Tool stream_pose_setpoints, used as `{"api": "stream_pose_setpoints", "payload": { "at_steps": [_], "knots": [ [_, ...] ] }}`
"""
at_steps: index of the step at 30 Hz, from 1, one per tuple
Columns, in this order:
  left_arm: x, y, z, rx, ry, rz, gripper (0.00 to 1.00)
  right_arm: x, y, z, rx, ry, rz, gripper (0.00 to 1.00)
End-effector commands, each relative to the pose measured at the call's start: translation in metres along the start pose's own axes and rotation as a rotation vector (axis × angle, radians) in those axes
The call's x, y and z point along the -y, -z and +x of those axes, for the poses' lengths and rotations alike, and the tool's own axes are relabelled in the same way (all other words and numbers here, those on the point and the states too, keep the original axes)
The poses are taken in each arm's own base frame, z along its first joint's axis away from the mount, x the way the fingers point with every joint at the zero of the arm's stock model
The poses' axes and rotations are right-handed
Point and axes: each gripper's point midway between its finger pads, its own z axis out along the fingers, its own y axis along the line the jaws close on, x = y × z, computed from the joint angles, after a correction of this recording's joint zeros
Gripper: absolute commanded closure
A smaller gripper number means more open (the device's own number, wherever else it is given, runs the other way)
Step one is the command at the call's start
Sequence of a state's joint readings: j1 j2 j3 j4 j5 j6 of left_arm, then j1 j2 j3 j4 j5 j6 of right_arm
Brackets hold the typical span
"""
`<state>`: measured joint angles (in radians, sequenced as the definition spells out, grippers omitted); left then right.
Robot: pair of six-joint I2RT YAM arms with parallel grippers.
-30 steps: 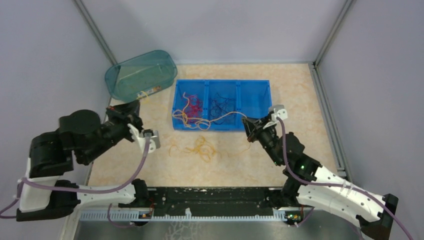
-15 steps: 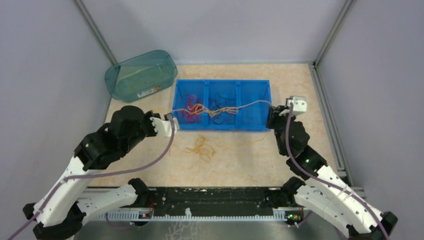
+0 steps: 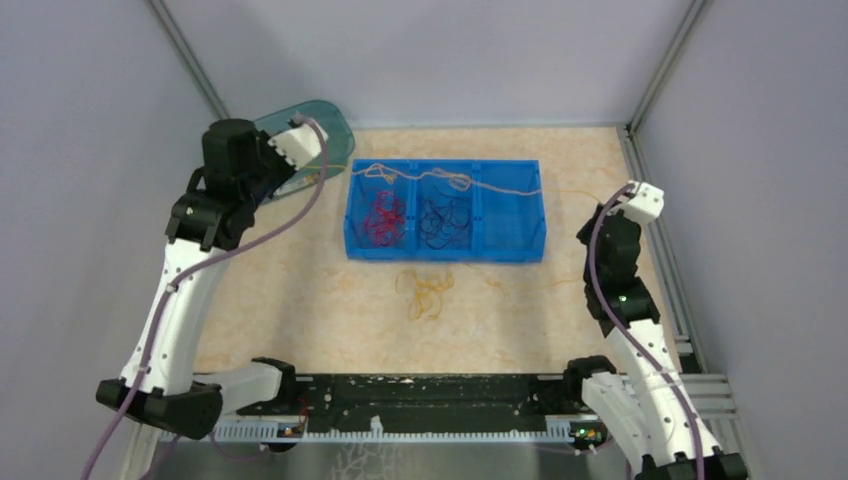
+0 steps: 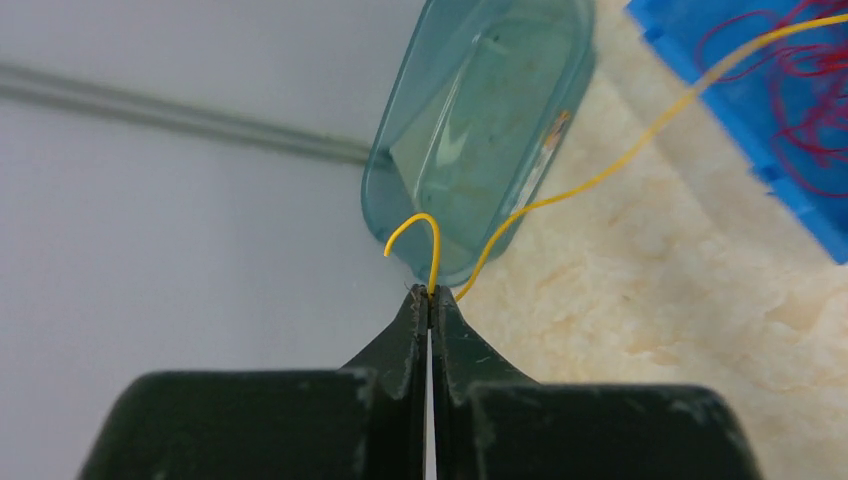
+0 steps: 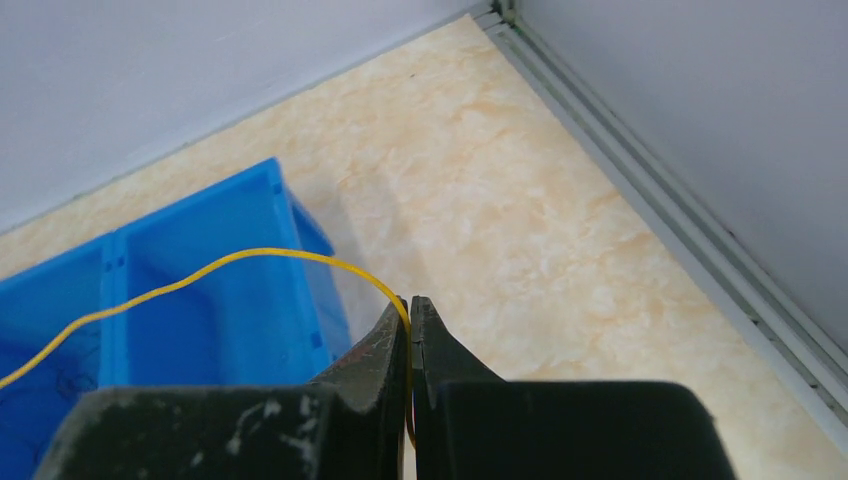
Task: Untangle the cables
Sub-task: Place the cable in the bin.
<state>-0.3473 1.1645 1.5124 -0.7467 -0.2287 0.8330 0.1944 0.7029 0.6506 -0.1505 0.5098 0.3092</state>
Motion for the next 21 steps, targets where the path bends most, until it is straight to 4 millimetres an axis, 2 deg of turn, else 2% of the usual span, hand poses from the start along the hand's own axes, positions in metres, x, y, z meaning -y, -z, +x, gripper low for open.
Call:
{"api": "stream_pose_setpoints", "payload": {
  "at_steps": [1, 4, 10, 13, 15, 16, 19, 21],
  "knots": [
    [-0.039, -0.016, 0.033, 0.006, 0.149, -0.077, 1.00, 0.011, 0.000, -0.049, 0.100, -0.140, 0.004, 1.00],
    [-0.051, -0.022, 0.077, -0.028, 0.195, -0.120, 1.00, 0.015, 0.000, -0.054, 0.115, -0.190, 0.012, 1.00],
    [-0.054, -0.026, 0.162, -0.140, 0.294, -0.149, 1.00, 0.023, -0.001, -0.068, 0.150, -0.325, 0.025, 1.00],
    [-0.051, -0.030, 0.196, -0.190, 0.292, -0.163, 1.00, 0.026, -0.002, -0.080, 0.175, -0.368, 0.035, 1.00],
    [-0.039, -0.031, 0.201, -0.180, 0.300, -0.120, 1.00, 0.015, -0.002, -0.092, 0.200, -0.375, -0.026, 1.00],
    [-0.029, -0.031, 0.196, -0.156, 0.300, -0.077, 1.00, 0.004, -0.002, -0.097, 0.198, -0.367, -0.085, 1.00],
    [0.002, -0.026, 0.170, -0.038, 0.315, 0.072, 1.00, -0.039, 0.003, -0.120, 0.189, -0.364, -0.298, 1.00],
    [0.021, -0.018, 0.150, 0.050, 0.309, 0.166, 1.00, -0.065, 0.014, -0.139, 0.203, -0.412, -0.443, 1.00]
  ]
}}
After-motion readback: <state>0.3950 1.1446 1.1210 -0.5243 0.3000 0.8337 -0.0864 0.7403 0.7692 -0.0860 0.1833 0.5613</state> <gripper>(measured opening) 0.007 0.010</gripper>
